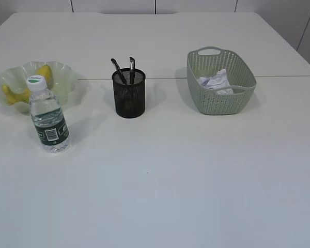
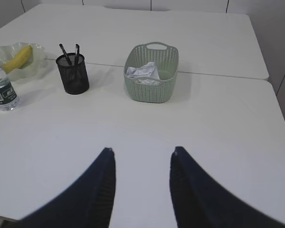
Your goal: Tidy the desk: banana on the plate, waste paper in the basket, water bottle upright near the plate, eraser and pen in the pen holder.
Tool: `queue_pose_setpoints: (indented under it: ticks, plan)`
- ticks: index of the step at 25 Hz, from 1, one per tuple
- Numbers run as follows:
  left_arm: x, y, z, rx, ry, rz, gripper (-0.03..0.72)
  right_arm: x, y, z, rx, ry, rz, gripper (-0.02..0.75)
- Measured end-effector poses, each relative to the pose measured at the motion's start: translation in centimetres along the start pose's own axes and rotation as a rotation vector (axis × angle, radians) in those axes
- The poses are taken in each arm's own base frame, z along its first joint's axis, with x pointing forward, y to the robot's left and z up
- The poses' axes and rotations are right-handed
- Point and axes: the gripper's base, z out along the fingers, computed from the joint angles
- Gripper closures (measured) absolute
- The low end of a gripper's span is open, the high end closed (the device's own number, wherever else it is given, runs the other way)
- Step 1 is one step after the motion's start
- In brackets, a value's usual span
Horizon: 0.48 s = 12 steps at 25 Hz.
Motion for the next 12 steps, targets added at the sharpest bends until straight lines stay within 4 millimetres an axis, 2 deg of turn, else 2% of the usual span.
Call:
queue_pose_setpoints:
  ticks: [5,12]
  plan:
    - [0.9,-0.1,1.2,0.016,0.062,0.024,0.459,2.5,0.1,0.0,-0.021,-0.008,0.008,0.451]
    - [1.3,-0.2,2.0,0.035,0.073,0.078,0.405,5.7,1.1,3.9,-0.082,0.162,0.018,0.452]
